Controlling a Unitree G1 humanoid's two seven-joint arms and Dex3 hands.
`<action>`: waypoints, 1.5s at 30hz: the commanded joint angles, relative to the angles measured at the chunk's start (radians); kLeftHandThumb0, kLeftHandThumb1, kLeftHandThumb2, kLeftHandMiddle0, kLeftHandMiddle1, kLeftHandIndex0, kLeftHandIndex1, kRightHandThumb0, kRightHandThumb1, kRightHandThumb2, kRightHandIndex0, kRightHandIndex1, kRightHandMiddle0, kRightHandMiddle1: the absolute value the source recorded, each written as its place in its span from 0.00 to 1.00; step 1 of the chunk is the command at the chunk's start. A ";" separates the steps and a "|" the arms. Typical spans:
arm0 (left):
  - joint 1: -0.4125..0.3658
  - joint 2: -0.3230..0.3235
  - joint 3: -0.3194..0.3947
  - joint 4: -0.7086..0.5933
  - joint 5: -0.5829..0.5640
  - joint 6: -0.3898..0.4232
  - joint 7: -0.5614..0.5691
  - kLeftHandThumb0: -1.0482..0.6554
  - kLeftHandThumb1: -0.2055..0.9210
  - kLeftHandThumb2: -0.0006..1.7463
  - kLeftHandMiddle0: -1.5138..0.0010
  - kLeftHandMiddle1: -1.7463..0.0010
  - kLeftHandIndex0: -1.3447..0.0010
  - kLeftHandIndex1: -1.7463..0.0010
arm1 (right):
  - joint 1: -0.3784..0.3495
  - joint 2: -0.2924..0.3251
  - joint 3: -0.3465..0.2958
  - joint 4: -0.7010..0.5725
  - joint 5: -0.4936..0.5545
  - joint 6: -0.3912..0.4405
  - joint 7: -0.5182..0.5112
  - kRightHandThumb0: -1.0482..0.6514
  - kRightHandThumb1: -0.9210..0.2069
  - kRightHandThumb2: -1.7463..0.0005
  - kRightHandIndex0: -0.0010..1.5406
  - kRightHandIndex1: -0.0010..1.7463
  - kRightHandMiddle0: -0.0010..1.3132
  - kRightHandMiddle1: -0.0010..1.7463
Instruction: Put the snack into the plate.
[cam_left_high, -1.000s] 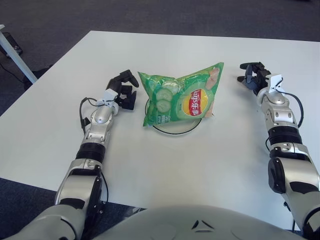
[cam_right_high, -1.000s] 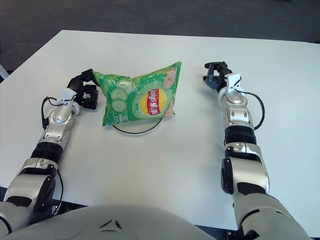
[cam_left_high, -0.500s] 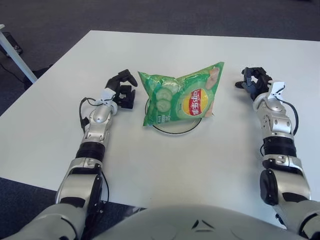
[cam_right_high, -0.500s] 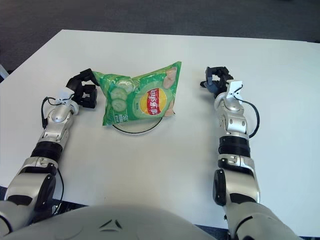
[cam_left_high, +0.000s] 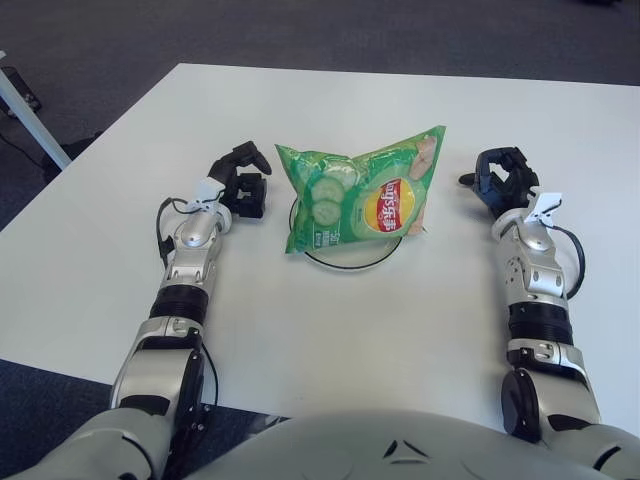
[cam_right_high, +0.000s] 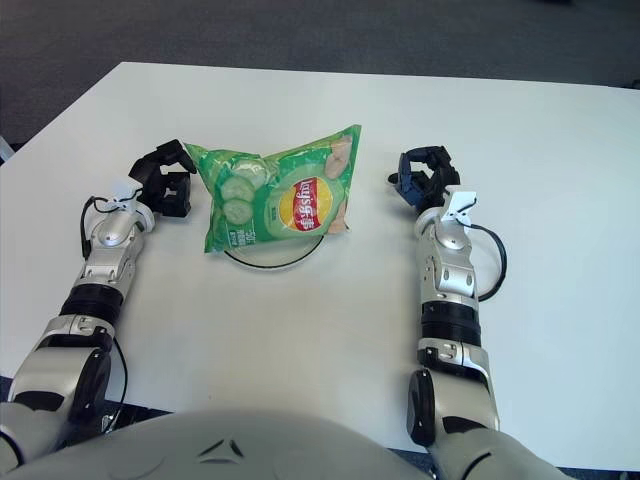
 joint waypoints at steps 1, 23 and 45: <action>0.068 -0.019 -0.006 0.050 0.021 -0.013 0.022 0.33 0.44 0.77 0.18 0.00 0.53 0.00 | 0.078 0.032 -0.004 0.063 0.020 0.002 0.012 0.61 0.50 0.32 0.47 0.83 0.30 1.00; 0.062 -0.031 0.027 0.055 -0.066 0.048 -0.080 0.34 0.48 0.74 0.16 0.00 0.56 0.00 | 0.080 0.011 0.000 0.042 0.171 0.287 0.194 0.47 0.70 0.13 0.67 0.98 0.49 1.00; 0.069 -0.045 0.033 0.041 -0.083 0.065 -0.112 0.34 0.50 0.73 0.17 0.00 0.57 0.00 | 0.044 -0.055 -0.017 0.013 0.266 0.535 0.212 0.32 0.59 0.21 0.85 1.00 0.50 1.00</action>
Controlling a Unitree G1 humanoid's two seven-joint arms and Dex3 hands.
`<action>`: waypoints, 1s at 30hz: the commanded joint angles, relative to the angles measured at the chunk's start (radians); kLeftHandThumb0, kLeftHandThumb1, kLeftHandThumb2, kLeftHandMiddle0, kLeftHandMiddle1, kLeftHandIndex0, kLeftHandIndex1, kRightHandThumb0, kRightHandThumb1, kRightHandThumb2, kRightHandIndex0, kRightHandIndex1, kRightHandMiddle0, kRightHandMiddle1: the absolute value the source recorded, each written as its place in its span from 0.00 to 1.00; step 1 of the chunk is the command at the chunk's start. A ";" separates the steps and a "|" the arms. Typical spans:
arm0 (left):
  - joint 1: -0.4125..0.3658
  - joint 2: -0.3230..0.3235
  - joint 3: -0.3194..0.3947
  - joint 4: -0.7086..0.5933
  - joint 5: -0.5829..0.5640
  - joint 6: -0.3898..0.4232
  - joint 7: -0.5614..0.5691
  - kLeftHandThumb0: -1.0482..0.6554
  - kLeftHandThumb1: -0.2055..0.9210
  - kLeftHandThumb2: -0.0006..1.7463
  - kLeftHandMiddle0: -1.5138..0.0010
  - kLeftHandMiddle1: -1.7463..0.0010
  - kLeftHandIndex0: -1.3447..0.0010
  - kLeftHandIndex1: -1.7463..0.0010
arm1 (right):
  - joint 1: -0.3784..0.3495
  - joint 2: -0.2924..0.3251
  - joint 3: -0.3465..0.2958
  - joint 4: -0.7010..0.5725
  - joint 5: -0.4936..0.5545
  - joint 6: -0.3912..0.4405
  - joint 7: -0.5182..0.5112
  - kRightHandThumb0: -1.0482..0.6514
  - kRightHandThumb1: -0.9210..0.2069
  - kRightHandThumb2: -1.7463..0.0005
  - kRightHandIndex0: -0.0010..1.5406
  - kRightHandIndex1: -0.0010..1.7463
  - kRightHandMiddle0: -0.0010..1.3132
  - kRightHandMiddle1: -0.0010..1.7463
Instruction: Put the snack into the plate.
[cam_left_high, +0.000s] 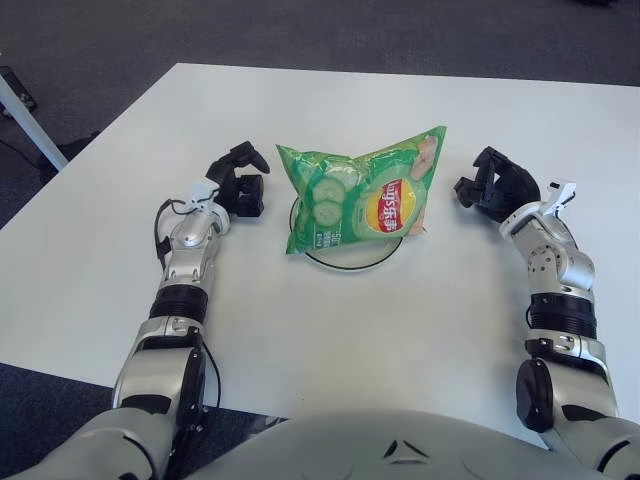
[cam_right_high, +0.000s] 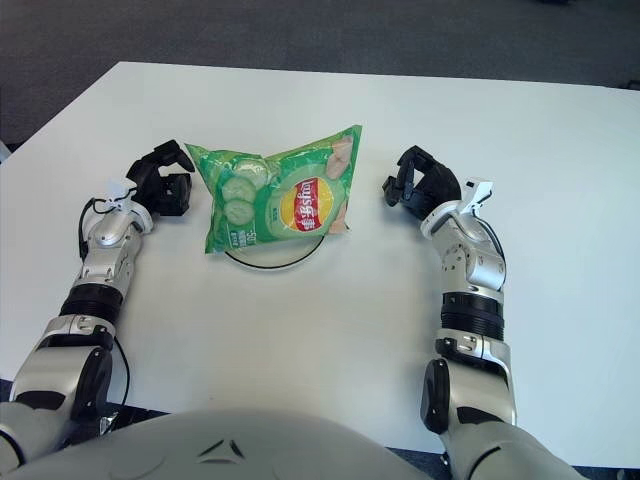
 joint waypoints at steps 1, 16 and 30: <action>0.070 -0.034 -0.005 0.040 -0.009 0.018 -0.012 0.34 0.50 0.73 0.17 0.00 0.57 0.00 | 0.091 0.030 0.023 0.056 -0.009 0.104 -0.027 0.32 0.59 0.20 0.85 1.00 0.50 1.00; 0.074 -0.037 -0.007 0.029 -0.028 0.036 -0.017 0.34 0.49 0.73 0.19 0.00 0.57 0.00 | 0.091 0.024 0.020 0.048 -0.012 0.089 -0.021 0.32 0.60 0.20 0.85 1.00 0.51 1.00; 0.078 -0.038 -0.006 0.017 -0.035 0.052 -0.019 0.34 0.48 0.74 0.20 0.00 0.56 0.00 | 0.094 0.022 0.017 0.040 -0.008 0.076 -0.011 0.31 0.60 0.19 0.85 1.00 0.52 1.00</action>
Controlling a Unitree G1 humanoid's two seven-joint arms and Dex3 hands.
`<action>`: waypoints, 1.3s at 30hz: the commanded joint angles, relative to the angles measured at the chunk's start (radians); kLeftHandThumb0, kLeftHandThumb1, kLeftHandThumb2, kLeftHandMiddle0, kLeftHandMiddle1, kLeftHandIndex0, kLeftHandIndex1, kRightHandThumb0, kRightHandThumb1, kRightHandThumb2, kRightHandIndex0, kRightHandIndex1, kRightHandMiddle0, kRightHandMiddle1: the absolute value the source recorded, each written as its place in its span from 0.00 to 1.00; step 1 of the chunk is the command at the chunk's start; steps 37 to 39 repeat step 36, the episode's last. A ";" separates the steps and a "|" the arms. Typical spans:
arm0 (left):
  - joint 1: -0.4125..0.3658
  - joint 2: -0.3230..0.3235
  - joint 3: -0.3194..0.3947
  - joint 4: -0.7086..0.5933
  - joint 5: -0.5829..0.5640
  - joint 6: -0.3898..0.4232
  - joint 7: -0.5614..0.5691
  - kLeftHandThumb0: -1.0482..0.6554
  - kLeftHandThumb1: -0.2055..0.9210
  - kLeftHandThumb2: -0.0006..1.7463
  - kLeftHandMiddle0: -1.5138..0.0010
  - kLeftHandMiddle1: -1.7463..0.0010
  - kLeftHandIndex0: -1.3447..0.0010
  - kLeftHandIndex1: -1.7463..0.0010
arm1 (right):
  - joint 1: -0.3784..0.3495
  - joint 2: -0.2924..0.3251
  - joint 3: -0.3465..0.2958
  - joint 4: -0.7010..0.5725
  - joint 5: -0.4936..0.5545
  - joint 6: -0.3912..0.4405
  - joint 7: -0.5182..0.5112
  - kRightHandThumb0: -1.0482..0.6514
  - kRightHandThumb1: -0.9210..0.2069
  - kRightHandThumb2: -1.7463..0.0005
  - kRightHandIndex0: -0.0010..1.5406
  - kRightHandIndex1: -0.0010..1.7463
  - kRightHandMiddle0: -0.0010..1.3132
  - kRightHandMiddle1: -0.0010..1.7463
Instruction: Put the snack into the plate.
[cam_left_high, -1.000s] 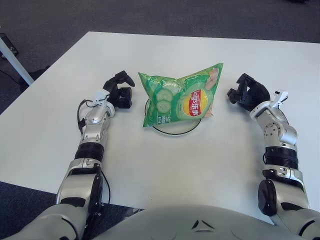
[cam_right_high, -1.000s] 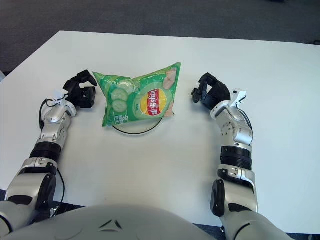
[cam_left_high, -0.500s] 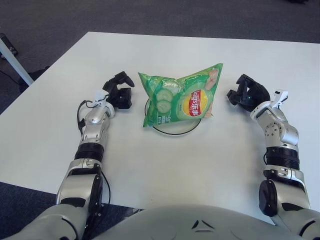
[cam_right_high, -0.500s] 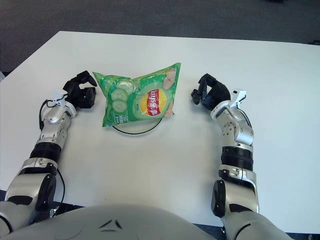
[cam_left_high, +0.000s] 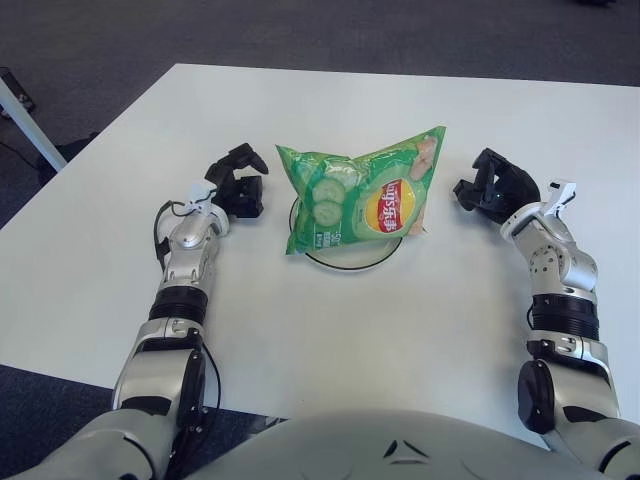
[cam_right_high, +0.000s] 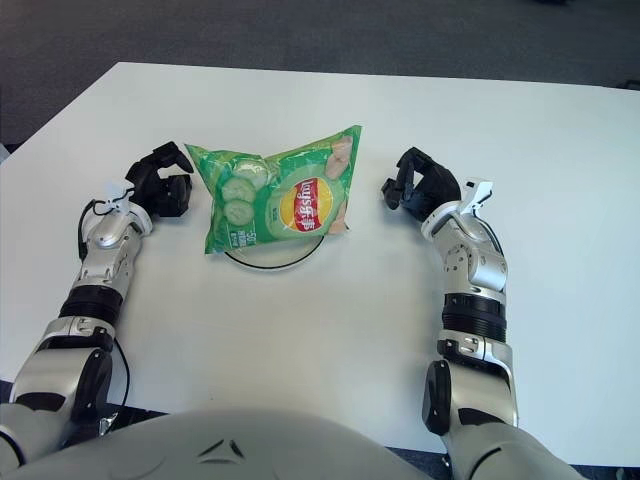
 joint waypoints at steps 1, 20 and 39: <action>0.073 -0.035 -0.009 0.035 0.001 0.018 -0.010 0.34 0.48 0.74 0.20 0.00 0.56 0.00 | 0.087 0.026 0.016 0.056 -0.008 0.068 -0.013 0.31 0.60 0.19 0.85 1.00 0.52 1.00; 0.078 -0.030 -0.014 0.021 0.011 0.030 -0.004 0.34 0.49 0.73 0.18 0.00 0.56 0.00 | 0.090 0.026 0.016 0.046 -0.009 0.059 -0.011 0.32 0.60 0.19 0.86 1.00 0.51 1.00; 0.079 -0.030 -0.013 0.021 0.010 0.024 -0.009 0.34 0.50 0.73 0.19 0.00 0.57 0.00 | 0.092 0.026 0.019 0.036 -0.011 0.064 -0.015 0.32 0.60 0.20 0.85 1.00 0.51 1.00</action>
